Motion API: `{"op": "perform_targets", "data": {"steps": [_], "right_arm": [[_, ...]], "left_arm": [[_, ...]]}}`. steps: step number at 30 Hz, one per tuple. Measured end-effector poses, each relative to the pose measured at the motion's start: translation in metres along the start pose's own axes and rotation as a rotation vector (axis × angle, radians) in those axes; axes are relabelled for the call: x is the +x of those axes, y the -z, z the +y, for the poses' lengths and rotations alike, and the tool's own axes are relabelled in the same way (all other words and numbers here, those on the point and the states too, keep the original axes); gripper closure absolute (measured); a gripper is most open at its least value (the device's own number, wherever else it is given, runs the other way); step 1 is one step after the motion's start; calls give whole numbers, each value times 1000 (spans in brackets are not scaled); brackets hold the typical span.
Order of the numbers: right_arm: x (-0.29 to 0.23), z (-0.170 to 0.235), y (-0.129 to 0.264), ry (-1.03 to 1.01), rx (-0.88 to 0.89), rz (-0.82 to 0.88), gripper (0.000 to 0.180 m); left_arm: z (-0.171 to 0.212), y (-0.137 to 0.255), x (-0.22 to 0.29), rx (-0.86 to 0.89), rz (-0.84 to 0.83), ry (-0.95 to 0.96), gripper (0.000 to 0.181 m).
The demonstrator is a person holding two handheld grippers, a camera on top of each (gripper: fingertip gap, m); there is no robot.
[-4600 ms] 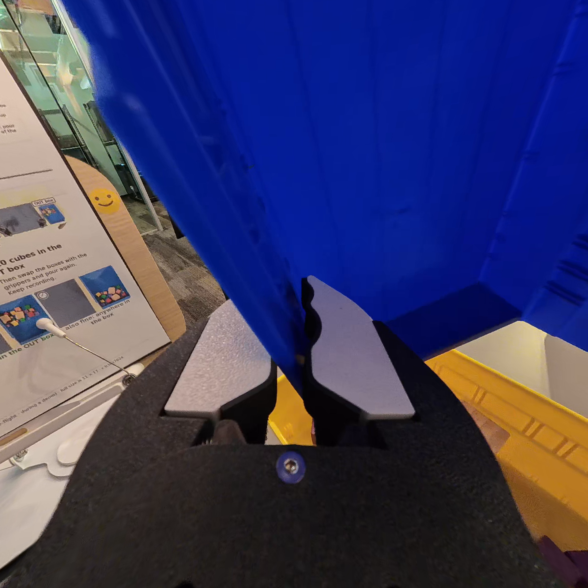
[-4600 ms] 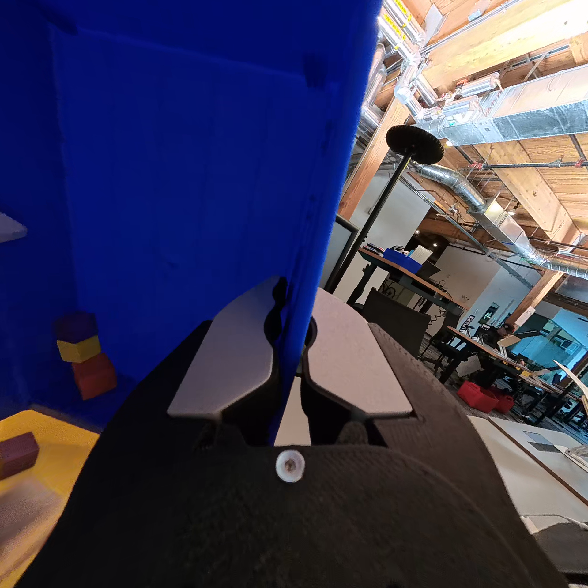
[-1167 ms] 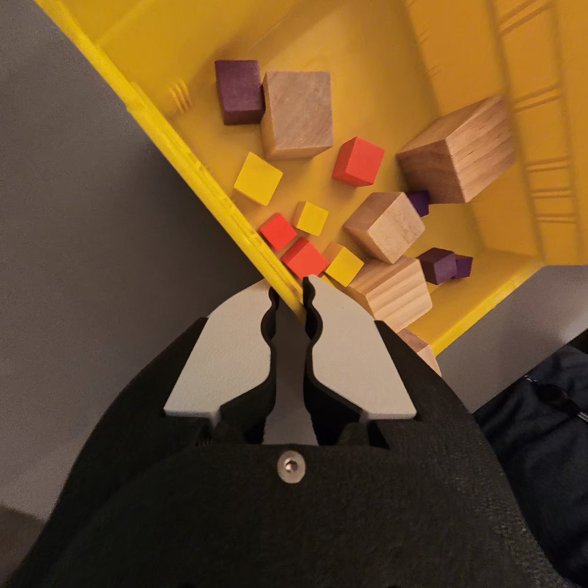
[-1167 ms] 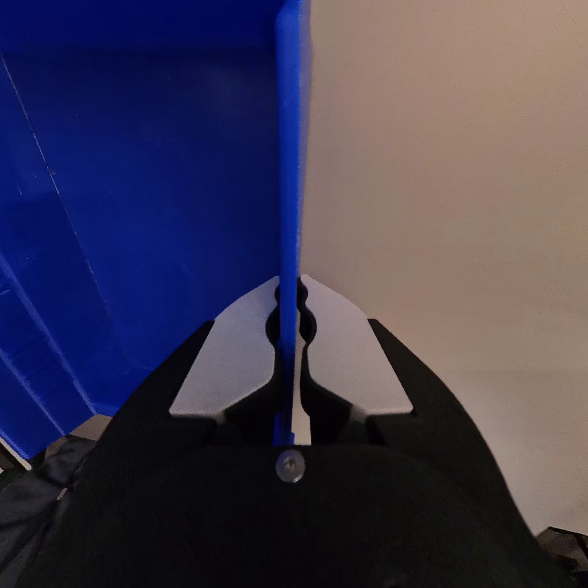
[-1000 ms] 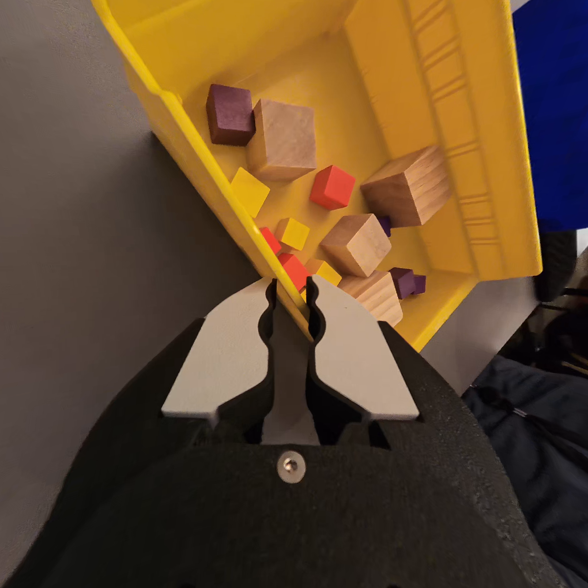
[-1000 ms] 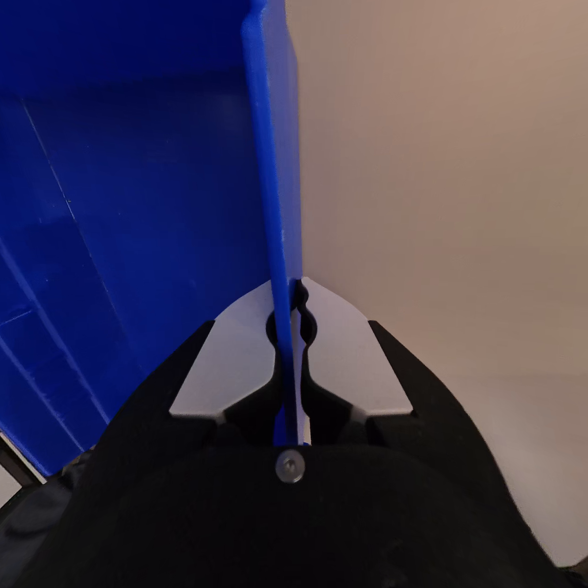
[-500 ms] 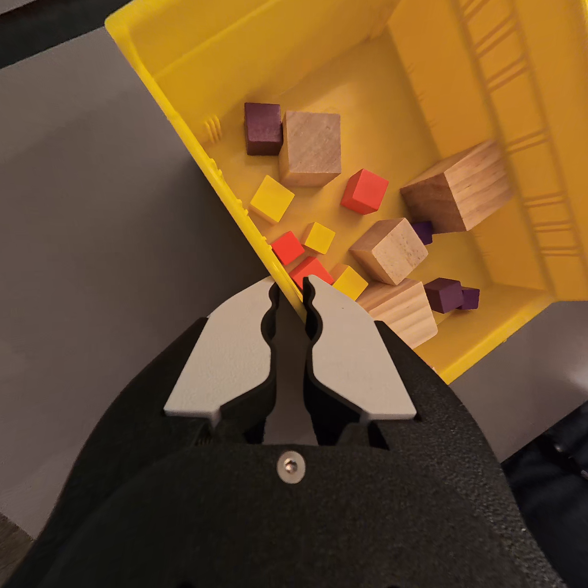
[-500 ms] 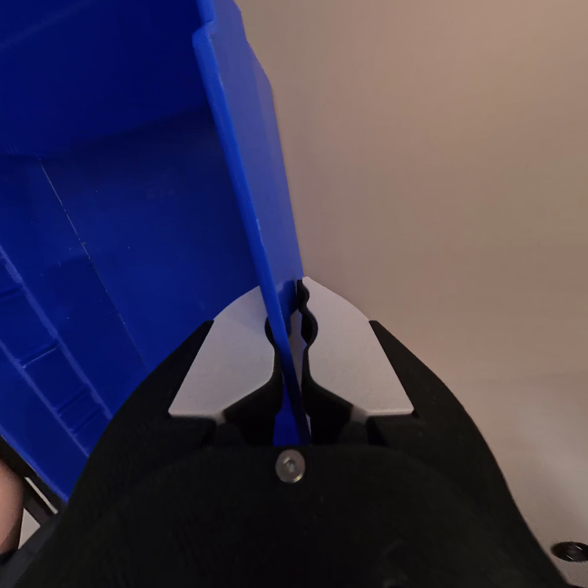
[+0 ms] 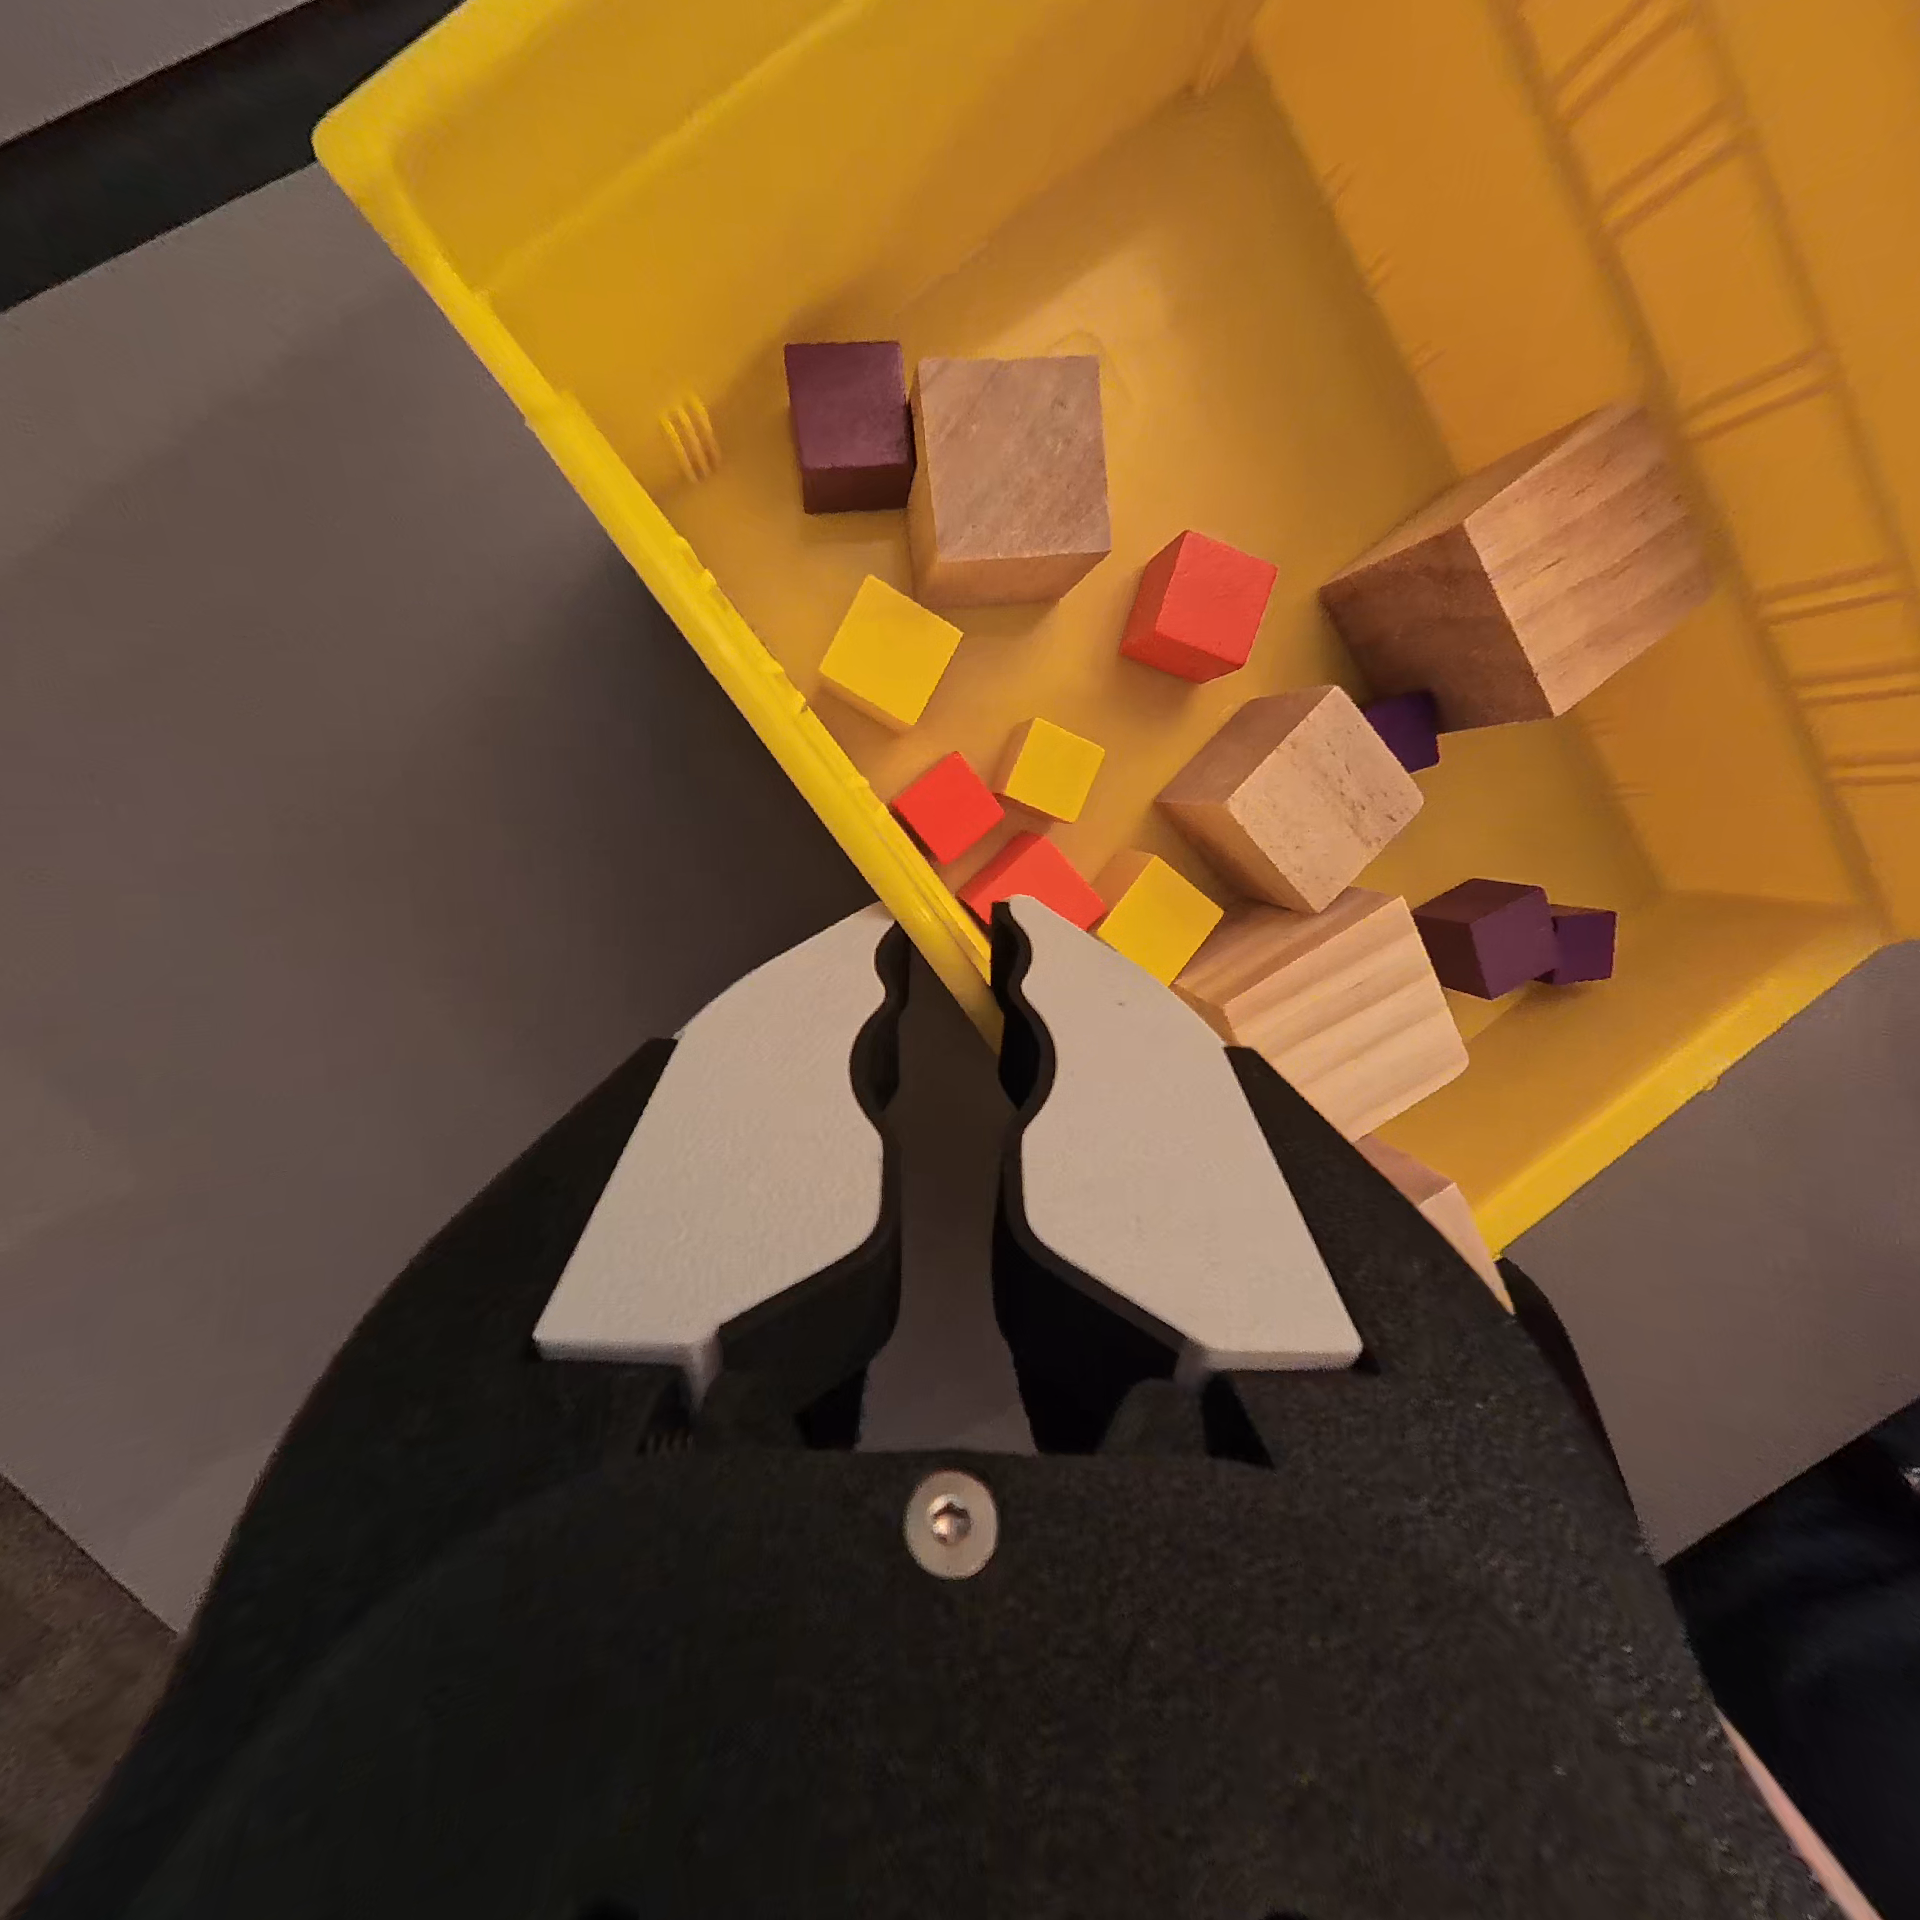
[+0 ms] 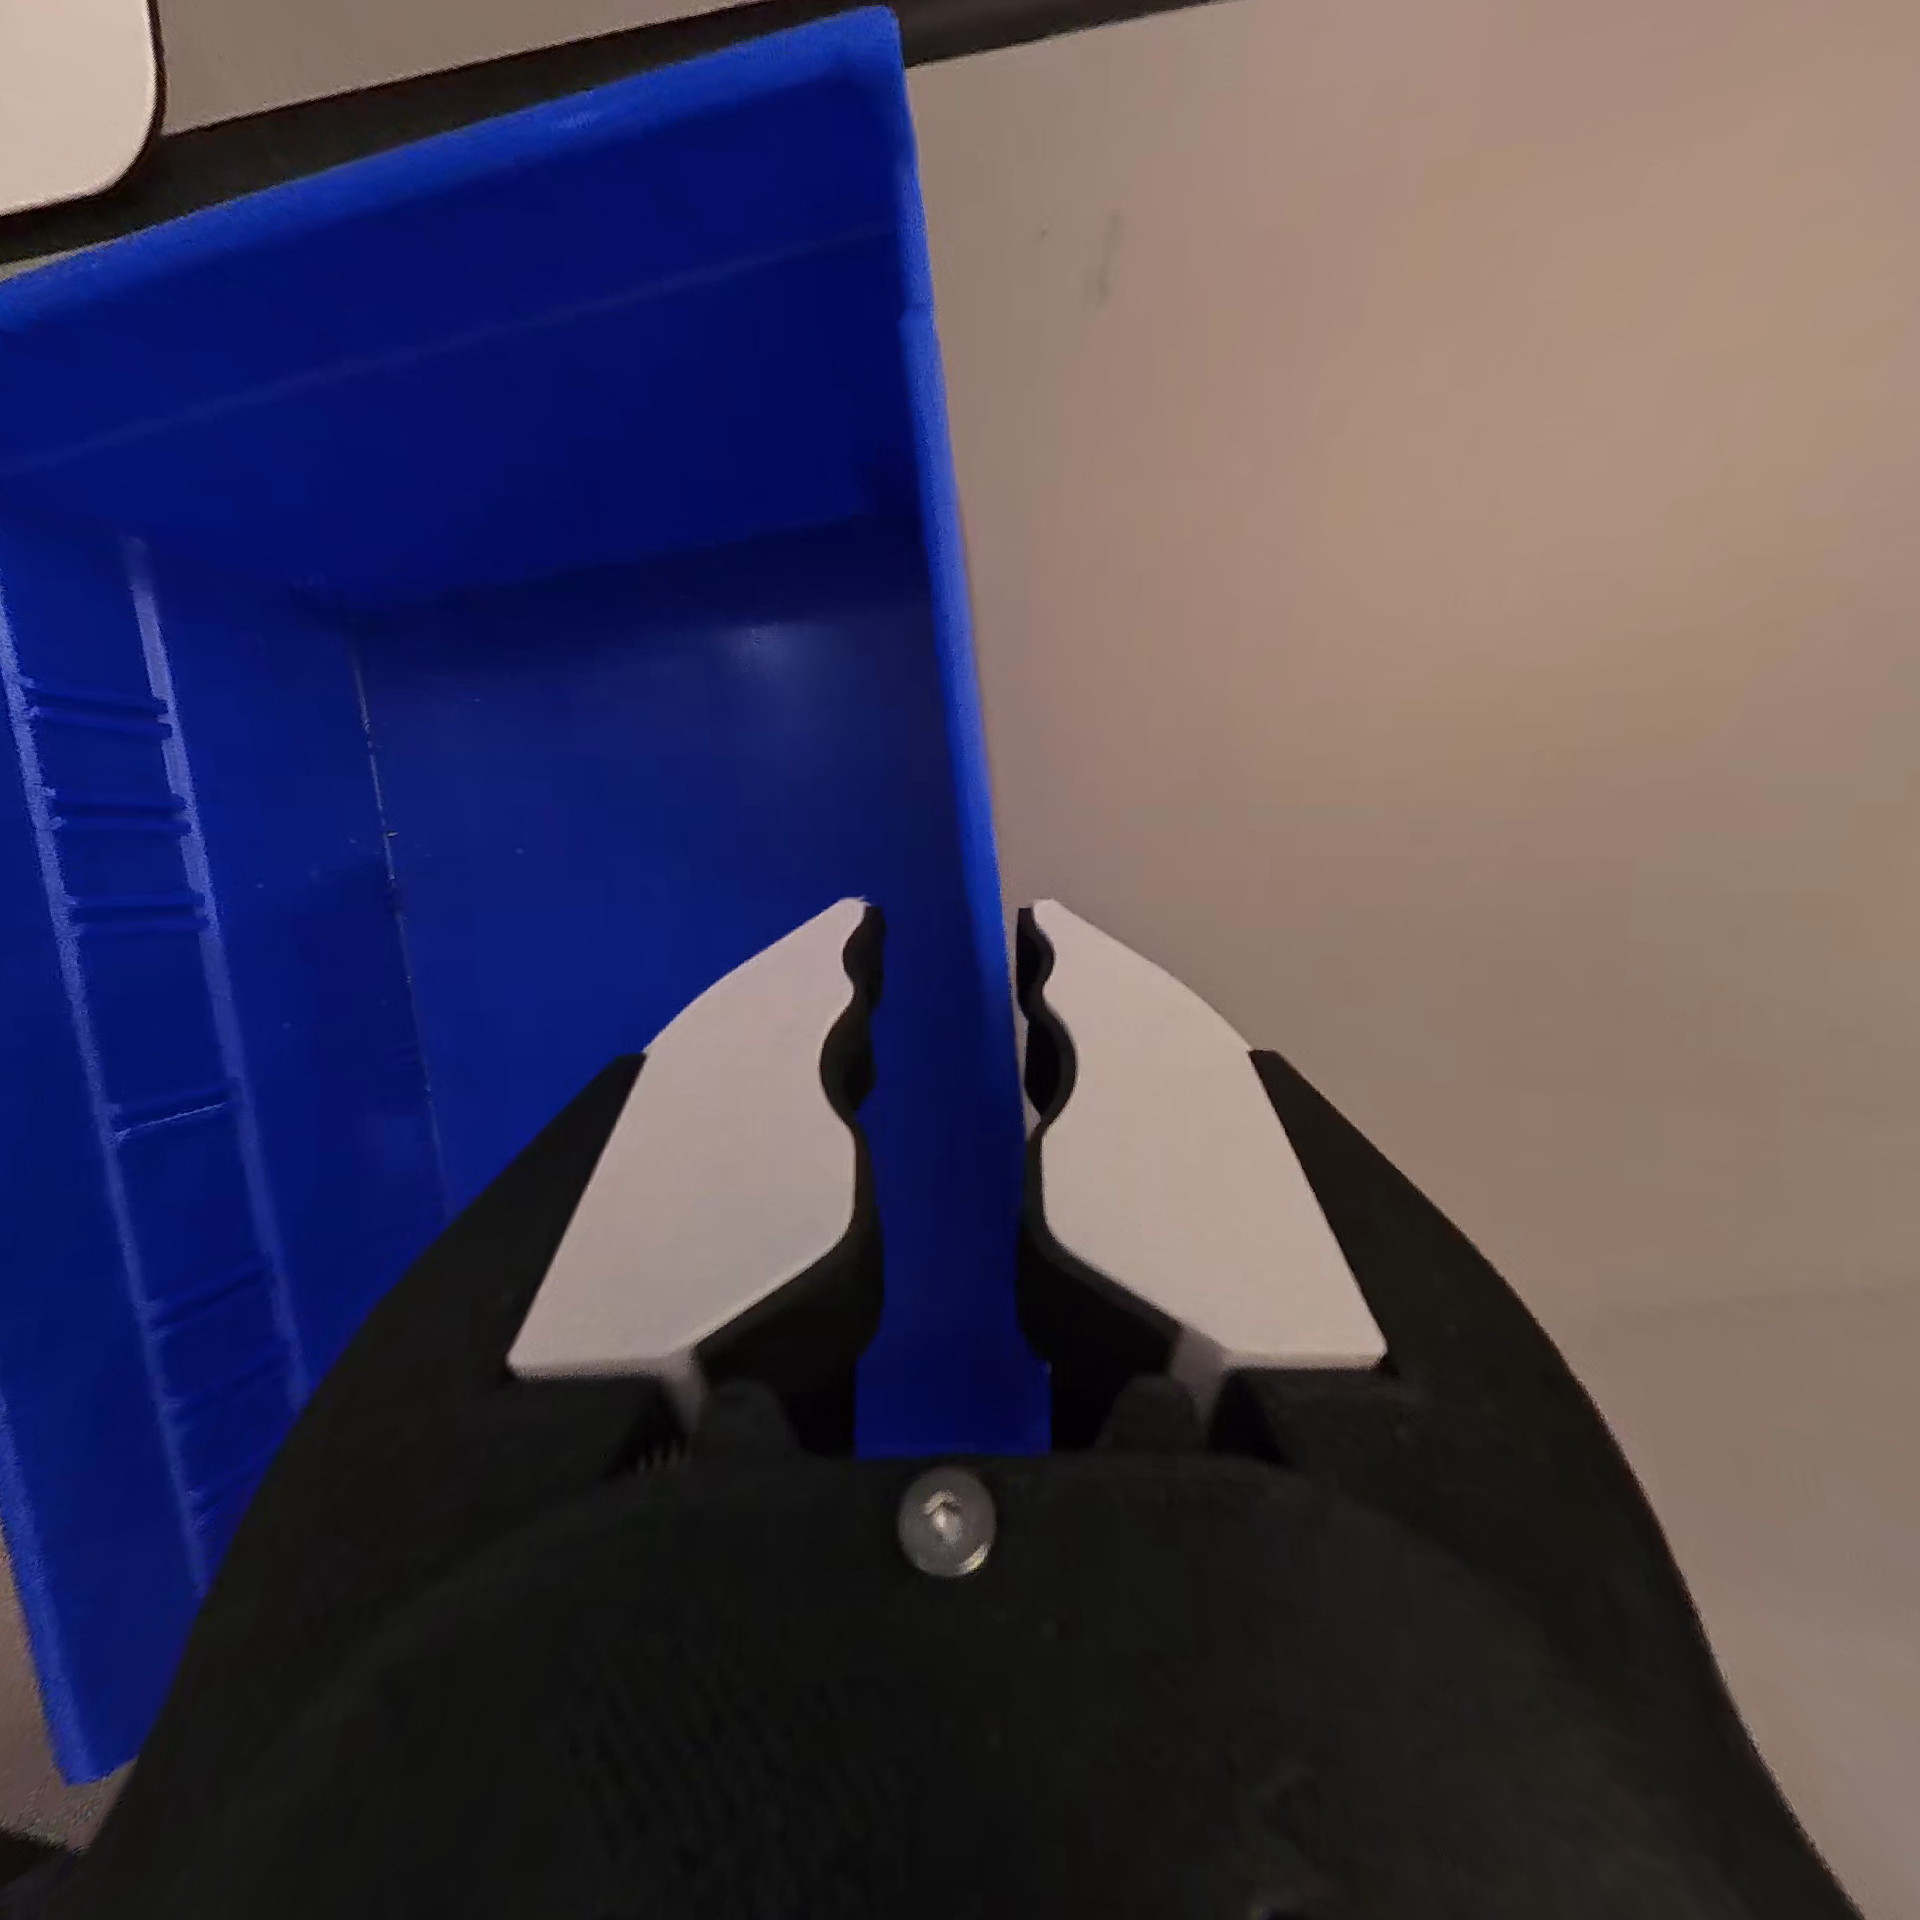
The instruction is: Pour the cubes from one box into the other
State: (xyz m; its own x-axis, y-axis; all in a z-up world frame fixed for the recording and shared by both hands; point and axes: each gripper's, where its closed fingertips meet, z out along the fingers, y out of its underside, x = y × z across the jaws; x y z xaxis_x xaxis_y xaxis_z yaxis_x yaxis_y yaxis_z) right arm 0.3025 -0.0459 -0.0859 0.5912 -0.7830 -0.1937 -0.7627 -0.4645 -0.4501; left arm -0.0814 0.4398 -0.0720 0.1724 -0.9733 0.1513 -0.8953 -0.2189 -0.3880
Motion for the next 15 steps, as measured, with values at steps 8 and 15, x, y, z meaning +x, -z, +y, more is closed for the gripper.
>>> {"op": "perform_targets", "data": {"steps": [8, 15], "right_arm": [[7, 20, -9, -73, -97, -75, 169], [18, 19, -9, -76, -90, 71, 173]], "left_arm": [[7, 4, -9, -42, -45, -68, 165], [12, 8, -22, -27, -54, -37, 165]]}}
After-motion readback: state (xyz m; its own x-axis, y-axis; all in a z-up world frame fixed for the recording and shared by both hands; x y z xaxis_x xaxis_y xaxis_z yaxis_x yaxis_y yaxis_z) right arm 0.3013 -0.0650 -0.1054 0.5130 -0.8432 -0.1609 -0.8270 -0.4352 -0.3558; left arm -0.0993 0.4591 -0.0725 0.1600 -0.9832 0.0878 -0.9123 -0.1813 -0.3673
